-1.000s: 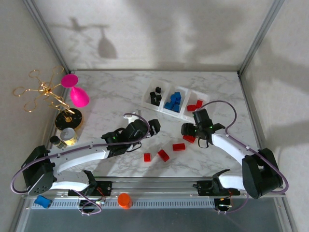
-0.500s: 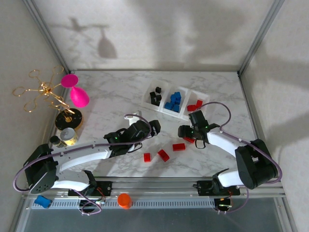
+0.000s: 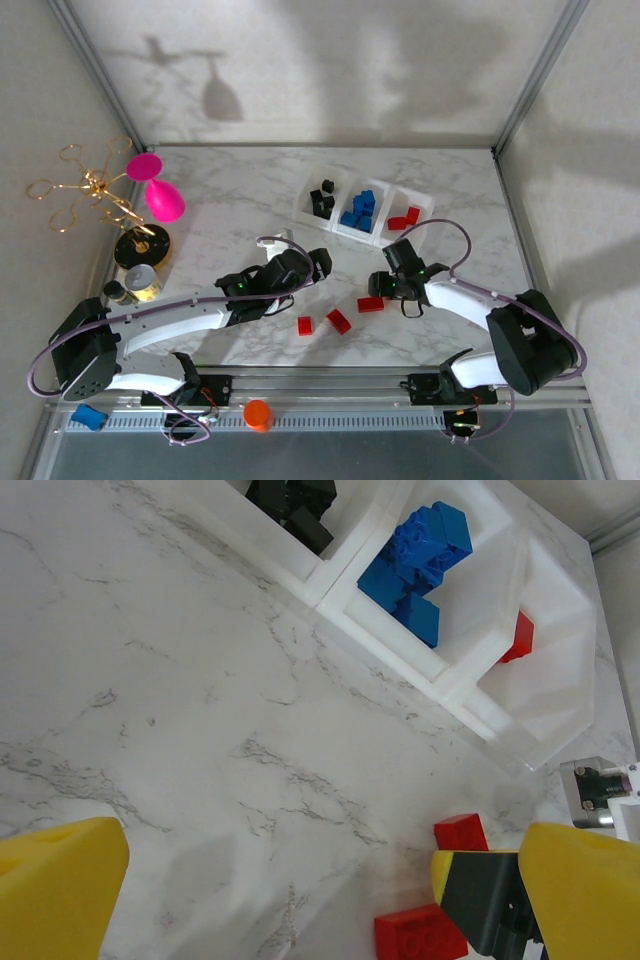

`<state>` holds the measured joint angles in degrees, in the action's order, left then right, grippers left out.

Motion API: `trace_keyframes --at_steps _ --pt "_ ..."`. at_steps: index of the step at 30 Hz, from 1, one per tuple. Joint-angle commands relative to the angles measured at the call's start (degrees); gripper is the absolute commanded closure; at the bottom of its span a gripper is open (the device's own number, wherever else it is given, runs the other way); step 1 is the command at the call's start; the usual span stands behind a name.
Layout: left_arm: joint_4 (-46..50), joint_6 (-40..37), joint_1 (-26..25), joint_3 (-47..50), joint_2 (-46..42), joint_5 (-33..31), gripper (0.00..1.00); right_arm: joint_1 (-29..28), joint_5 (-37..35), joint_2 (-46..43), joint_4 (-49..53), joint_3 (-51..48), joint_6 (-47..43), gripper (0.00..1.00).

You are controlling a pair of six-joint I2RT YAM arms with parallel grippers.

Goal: Sort the legos into containers by color
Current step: Pick up the lego from the center of the table.

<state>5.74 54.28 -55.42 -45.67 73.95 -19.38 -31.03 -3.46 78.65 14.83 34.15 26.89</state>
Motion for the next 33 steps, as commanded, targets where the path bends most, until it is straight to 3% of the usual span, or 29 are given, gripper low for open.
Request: trace_keyframes --at_steps 1,14,25,33 --pt "1.4 0.5 -0.4 -0.7 0.4 -2.2 0.00 -0.4 -3.3 1.2 1.3 1.0 0.8 0.41" --pt "1.4 -0.3 -0.3 -1.9 1.0 -2.2 0.00 -0.5 -2.7 0.7 -0.2 1.9 -0.6 0.72" --pt "0.7 -3.3 0.2 -6.2 2.7 -1.5 0.00 4.3 -7.6 -1.2 2.9 12.9 -3.3 0.75" --pt "0.4 -4.5 1.3 -8.7 3.8 -0.8 0.01 10.4 -10.7 8.4 -0.1 23.3 -5.9 0.72"
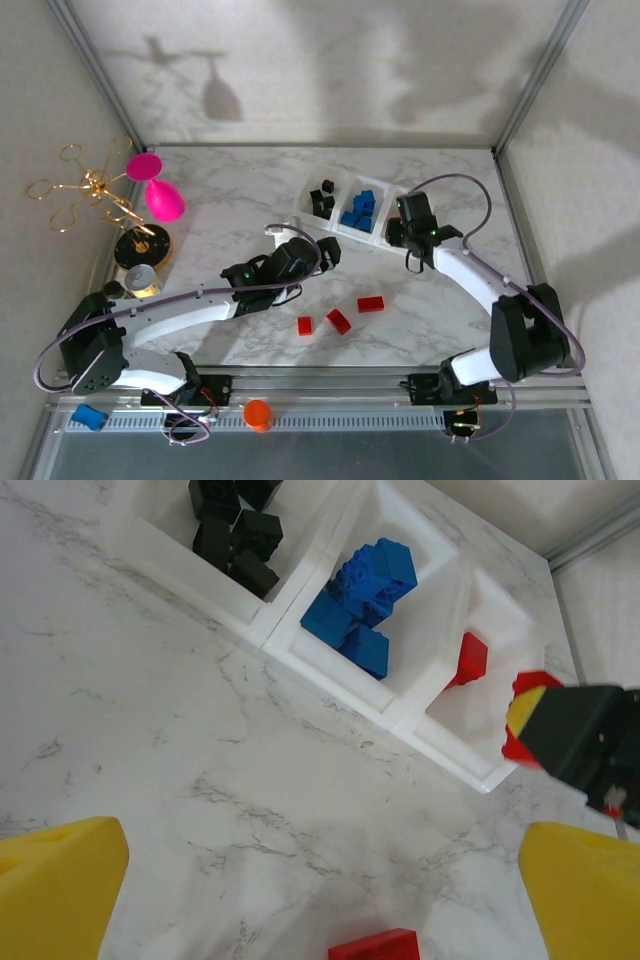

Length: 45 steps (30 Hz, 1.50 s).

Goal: Sort the legos into containers by color
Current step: Place the lego in the container.

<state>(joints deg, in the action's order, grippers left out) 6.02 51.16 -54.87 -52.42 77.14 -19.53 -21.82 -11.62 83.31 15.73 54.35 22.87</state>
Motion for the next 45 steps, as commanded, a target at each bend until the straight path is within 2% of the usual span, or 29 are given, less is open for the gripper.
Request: trace_keyframes --at_steps 1,5,13,17,28,35,45 --pt "0.1 -1.5 0.9 -2.1 0.6 -0.6 0.00 1.7 -2.7 5.2 -1.3 4.4 -2.1 0.72" --pt "0.1 -1.8 1.6 -2.5 0.6 -0.3 0.01 3.8 -4.8 11.6 -2.1 9.7 -2.4 0.72" --pt "-0.4 -2.7 2.7 -2.2 -0.2 0.4 0.01 4.9 -6.1 20.0 -0.8 18.1 -3.2 0.59" --pt "-0.8 -3.0 2.8 -1.4 -1.4 0.5 0.00 4.9 -5.9 18.2 -0.8 17.2 -3.1 0.50" --pt "0.1 -1.9 2.8 1.5 -4.6 1.7 0.00 2.3 -0.8 5.1 1.0 6.8 -1.3 0.44" --pt "1.1 0.9 2.7 5.4 -7.3 2.7 0.01 -2.8 1.4 -4.5 4.9 -3.4 0.8 0.41" --pt "2.7 4.0 2.7 9.3 -10.6 2.1 0.00 -12.9 2.2 -12.5 11.7 -13.3 8.2 0.36"
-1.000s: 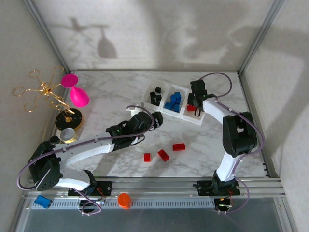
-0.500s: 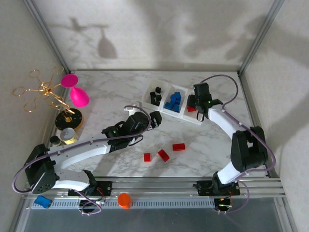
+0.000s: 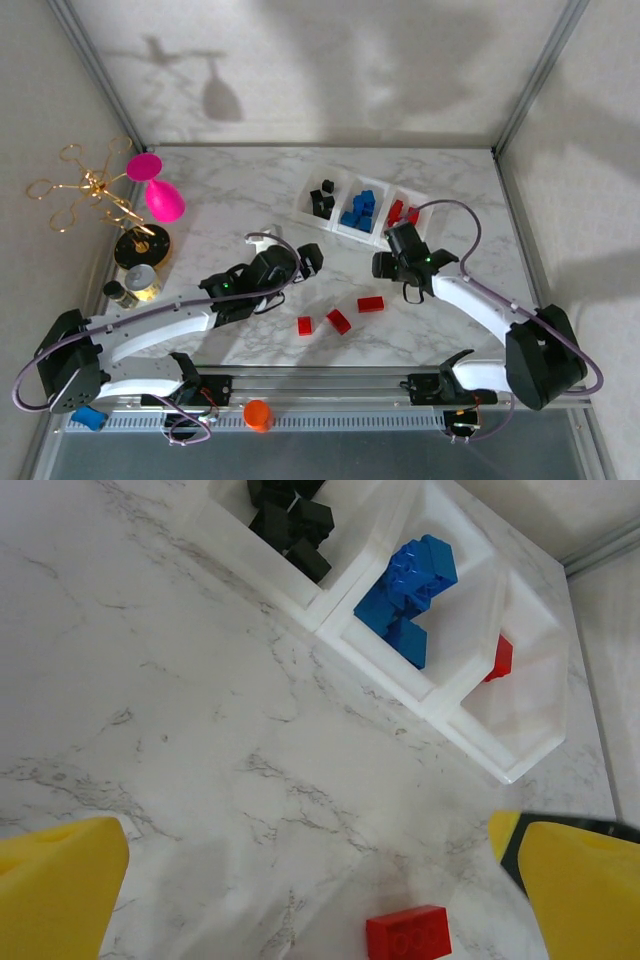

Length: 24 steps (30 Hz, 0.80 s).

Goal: Sort the legos into containers by color
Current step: Place the lego in the container, then pick up the lego from the bottom-center of the table.

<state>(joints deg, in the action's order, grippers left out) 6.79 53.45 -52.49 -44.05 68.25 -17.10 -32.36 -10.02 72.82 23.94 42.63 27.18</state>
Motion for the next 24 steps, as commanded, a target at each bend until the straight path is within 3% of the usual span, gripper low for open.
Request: trace_keyframes --at_steps 1,7,12,20,24 --pt "2.4 1.9 0.3 1.1 -2.0 -0.7 0.01 -3.9 0.5 -2.6 4.0 -2.5 5.3 0.36" --pt "3.3 3.4 0.3 3.0 -4.0 -1.5 0.00 -12.2 -1.2 -5.0 6.9 -7.3 15.5 0.32" --pt "4.6 4.7 0.3 4.5 -5.2 -2.7 0.00 -18.9 -7.3 -5.9 10.7 -9.7 23.6 0.31" --pt "5.1 5.2 0.3 5.8 -6.9 -3.8 0.00 -21.8 -5.8 -2.9 6.1 -10.6 22.7 0.27" --pt "5.4 5.2 0.3 5.8 -7.3 -4.0 0.00 -21.9 -9.1 1.1 6.0 -8.5 21.6 0.23"
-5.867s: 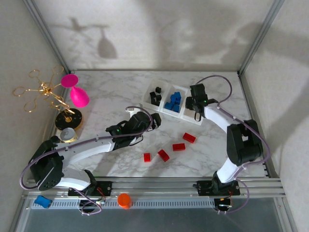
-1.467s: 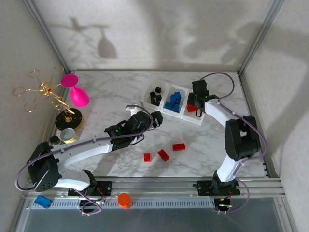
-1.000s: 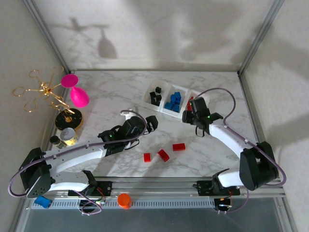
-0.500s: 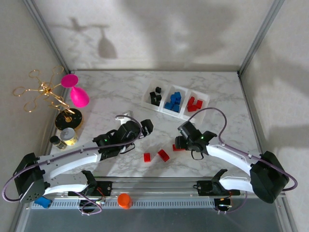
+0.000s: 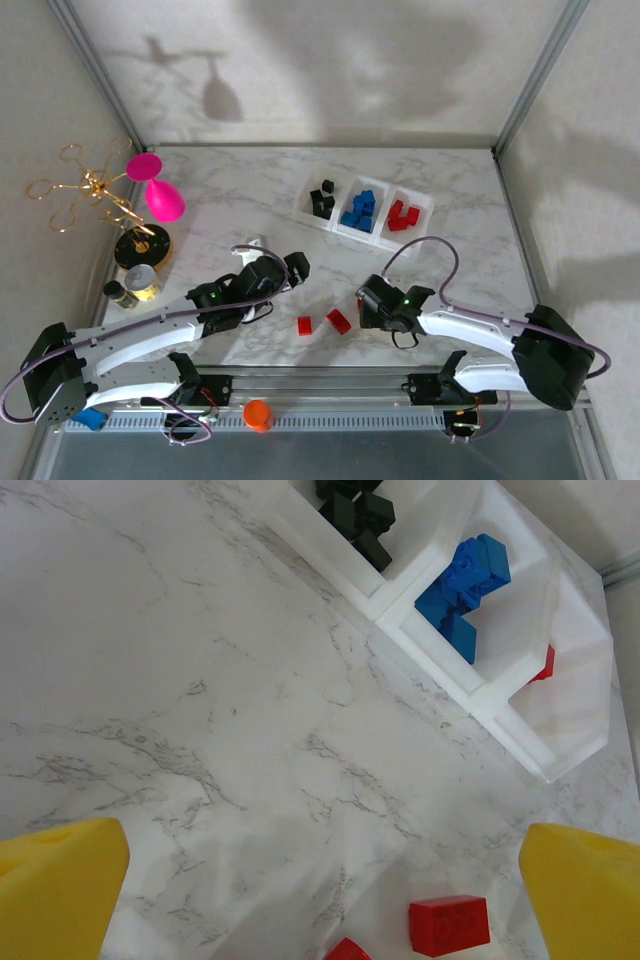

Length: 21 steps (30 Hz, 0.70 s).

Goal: Sort the legos into containers by color
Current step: Pick up the lego from the bottom-center of the table.

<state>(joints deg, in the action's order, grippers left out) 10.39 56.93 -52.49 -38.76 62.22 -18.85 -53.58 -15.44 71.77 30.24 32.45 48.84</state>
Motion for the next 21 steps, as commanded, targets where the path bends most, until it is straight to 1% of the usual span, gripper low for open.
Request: trace_keyframes --at_steps 1,4,6,8,15,18,21 --pt "1.8 1.6 0.3 0.6 -1.5 -2.3 0.00 -0.6 -4.5 3.0 -0.4 2.2 -0.2 0.21" --pt "1.9 1.9 0.3 0.7 -1.6 -2.5 0.00 -0.2 -6.7 5.4 -0.7 4.1 -1.1 0.19" --pt "1.5 1.8 0.3 0.7 -1.6 -2.6 0.00 0.6 -6.6 6.2 -2.2 4.9 -2.6 0.17" --pt "1.5 1.6 0.3 0.5 -1.3 -2.6 0.00 2.0 -5.5 7.3 -4.3 5.2 -4.8 0.16" --pt "1.2 0.9 0.3 -0.5 0.0 -2.8 0.01 7.4 -5.7 10.8 -9.1 7.2 -12.2 0.15" --pt "1.3 0.8 0.4 -0.9 0.4 -2.8 0.00 9.6 -3.1 12.0 -10.9 7.6 -14.7 0.20" --pt "1.6 0.6 0.4 -1.1 0.5 -2.9 0.00 9.8 -2.1 12.3 -11.3 7.6 -16.0 0.28"
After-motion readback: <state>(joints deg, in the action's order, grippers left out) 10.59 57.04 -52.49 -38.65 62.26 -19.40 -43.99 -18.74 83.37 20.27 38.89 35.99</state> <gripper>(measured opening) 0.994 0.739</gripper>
